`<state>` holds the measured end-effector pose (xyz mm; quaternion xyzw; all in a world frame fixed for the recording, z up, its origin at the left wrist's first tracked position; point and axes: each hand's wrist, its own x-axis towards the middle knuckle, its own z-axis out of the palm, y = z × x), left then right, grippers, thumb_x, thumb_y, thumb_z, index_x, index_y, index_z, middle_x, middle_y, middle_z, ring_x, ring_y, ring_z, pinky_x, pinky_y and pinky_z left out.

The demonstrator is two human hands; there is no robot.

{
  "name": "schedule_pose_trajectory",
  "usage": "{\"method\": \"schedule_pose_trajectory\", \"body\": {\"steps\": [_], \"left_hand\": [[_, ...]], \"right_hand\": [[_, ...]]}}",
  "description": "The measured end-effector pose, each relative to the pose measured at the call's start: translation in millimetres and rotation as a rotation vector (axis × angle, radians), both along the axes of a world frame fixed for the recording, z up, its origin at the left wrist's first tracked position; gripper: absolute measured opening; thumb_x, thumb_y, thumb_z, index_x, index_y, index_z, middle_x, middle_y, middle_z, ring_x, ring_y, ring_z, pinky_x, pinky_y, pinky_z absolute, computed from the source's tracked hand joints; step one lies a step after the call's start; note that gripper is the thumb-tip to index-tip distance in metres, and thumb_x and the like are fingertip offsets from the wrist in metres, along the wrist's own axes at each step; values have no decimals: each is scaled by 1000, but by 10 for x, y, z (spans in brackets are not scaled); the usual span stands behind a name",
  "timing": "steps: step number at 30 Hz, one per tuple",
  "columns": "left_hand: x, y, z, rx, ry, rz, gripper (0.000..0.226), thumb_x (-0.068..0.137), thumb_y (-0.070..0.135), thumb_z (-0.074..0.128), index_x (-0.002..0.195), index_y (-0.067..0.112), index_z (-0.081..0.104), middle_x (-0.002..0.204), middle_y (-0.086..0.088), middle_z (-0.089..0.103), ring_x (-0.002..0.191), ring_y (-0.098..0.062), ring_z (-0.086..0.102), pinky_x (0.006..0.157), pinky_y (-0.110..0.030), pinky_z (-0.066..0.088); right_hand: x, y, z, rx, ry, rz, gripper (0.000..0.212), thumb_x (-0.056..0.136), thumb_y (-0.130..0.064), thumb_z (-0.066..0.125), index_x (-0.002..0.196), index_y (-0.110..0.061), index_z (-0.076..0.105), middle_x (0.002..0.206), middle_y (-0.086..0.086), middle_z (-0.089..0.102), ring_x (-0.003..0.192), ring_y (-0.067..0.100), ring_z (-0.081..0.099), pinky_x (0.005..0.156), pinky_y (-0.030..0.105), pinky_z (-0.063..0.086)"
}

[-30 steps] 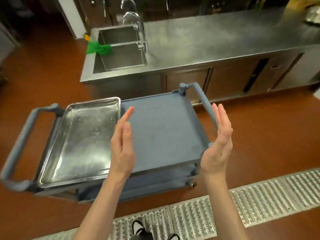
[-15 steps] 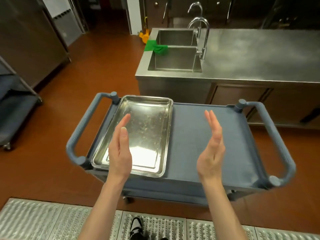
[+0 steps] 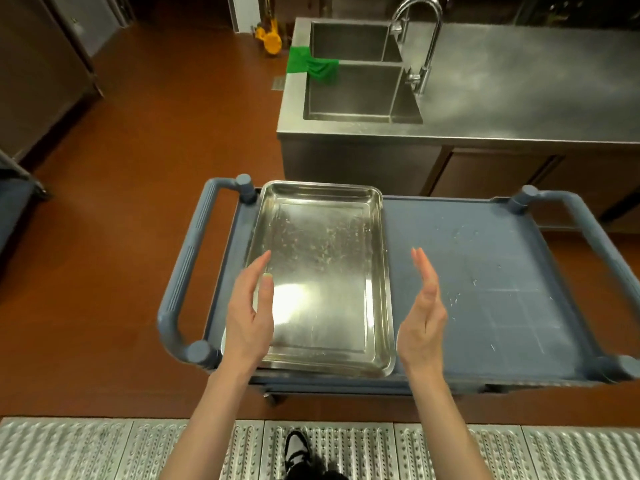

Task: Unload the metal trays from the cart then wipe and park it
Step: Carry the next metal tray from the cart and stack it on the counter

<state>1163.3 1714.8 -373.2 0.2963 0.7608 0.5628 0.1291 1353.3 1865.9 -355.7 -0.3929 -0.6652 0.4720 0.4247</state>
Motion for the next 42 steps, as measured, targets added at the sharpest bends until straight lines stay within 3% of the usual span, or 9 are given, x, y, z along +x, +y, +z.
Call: {"method": "schedule_pose_trajectory", "body": {"steps": [5,9,13,20,23,29,31,36,42], "left_hand": [[-251,-101,-273,-111,-22,19,53,110,50,40,154,24,52,155,12,53,144,2,44,112,-10,30],[-307,-194,-487,-208,-2,109,43,110,34,53,150,21,57,150,9,58,137,2,45,113,-21,35],[-363,-249,-676,-389,37,184,43,104,15,62,147,13,58,150,-5,59,141,-23,49,115,-42,40],[-444,-258,-798,-525,-27,203,52,103,12,65,153,10,49,147,-10,54,132,-29,56,98,-35,44],[-501,-221,-802,-583,-11,242,49,101,5,66,148,8,54,138,-14,56,125,-31,54,96,-42,48],[-637,-144,-746,-680,31,246,38,98,-7,62,135,1,62,119,-17,64,113,-32,54,91,-42,50],[-640,-136,-726,-725,35,229,36,99,-5,62,135,0,60,123,-20,63,115,-35,55,95,-46,51],[-629,-105,-655,-784,4,208,29,101,0,63,128,0,54,132,-21,52,115,-36,55,96,-44,48],[-651,-108,-591,-826,-69,200,28,103,4,62,126,-1,49,133,-21,48,104,-34,59,85,-39,49]], "right_hand": [[-189,-60,-325,-72,-122,-25,85,101,-78,14,160,-24,42,160,-17,44,143,-16,35,116,4,24],[-224,-87,-613,-180,-309,-70,65,107,-64,39,161,-26,41,158,-11,46,147,9,40,122,33,32],[-230,-94,-816,-176,-544,-117,63,106,-44,59,160,-15,41,155,5,48,144,23,42,115,39,37],[-247,-116,-920,-163,-663,-213,52,101,-17,71,149,-7,54,140,13,55,128,31,51,103,40,45],[-185,-85,-977,-201,-682,-250,40,99,-8,72,137,-4,61,131,15,58,119,32,54,92,34,42],[-114,-82,-1067,-199,-695,-281,22,101,-12,69,120,-4,61,113,8,58,99,23,52,82,34,41],[-115,-95,-1085,-189,-706,-285,20,102,-11,68,119,-4,60,112,9,59,96,22,53,80,34,41],[-130,-84,-1090,-163,-766,-285,19,102,-12,67,118,-5,60,112,10,60,96,19,47,81,33,40],[-132,-102,-1088,-151,-796,-288,20,103,-12,65,121,-4,60,114,13,63,105,28,57,85,39,46]]}}
